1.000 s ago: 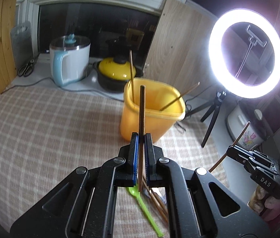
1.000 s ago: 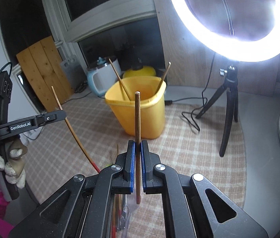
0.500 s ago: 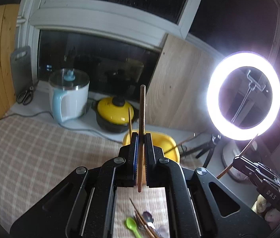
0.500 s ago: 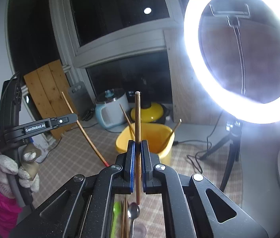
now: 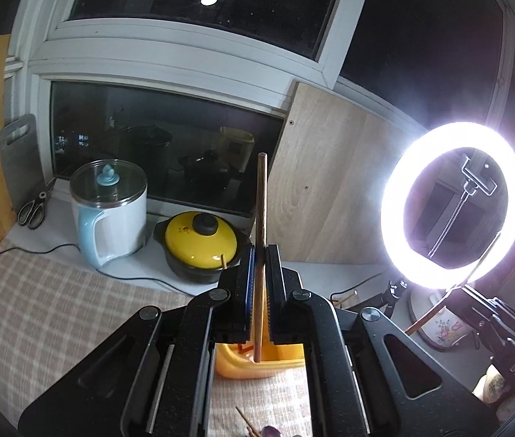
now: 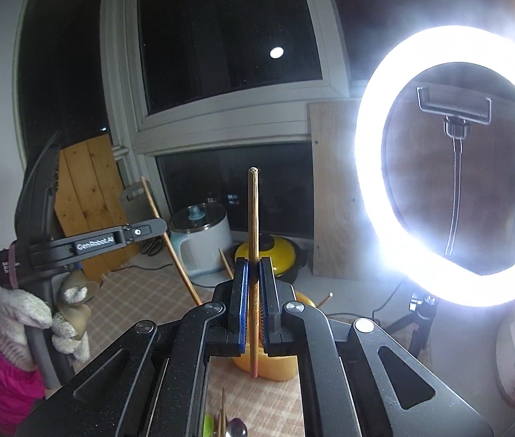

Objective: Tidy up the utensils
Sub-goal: 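Lift the chopstick with the right tool and carry it over the container, then open the right tool to drop the chopstick into the container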

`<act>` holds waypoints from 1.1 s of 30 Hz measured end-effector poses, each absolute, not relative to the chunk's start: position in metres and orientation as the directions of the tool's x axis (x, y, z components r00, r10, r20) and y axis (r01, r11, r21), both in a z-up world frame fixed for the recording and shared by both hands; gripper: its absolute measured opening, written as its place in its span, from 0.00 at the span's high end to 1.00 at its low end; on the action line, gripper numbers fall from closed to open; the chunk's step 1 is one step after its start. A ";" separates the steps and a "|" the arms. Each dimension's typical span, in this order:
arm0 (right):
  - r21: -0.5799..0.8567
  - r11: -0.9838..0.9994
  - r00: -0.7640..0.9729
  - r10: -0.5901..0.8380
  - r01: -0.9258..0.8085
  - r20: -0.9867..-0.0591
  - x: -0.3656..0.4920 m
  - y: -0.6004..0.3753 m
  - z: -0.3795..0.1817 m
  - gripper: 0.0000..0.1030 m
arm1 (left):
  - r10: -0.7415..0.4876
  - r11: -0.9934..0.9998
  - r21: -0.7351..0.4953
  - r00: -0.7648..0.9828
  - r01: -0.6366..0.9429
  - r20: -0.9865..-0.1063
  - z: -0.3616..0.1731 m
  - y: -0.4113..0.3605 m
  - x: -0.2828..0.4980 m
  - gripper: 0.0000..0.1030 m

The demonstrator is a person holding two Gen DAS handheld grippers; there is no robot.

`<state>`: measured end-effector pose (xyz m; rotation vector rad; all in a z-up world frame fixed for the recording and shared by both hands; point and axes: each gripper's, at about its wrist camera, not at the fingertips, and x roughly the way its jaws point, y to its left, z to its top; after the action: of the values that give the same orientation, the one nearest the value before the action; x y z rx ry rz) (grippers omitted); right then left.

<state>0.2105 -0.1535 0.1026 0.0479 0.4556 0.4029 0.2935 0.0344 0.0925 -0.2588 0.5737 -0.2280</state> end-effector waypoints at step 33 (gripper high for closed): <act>0.180 0.938 0.767 0.345 -0.296 -0.541 0.277 -0.143 0.027 0.96 | -0.310 0.947 -0.279 0.694 0.163 -0.649 0.008 0.000 0.375 0.97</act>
<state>0.2770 -0.1425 0.0266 0.0855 0.6039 0.3484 0.3755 -0.0005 0.0083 -0.2060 0.7595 -0.2661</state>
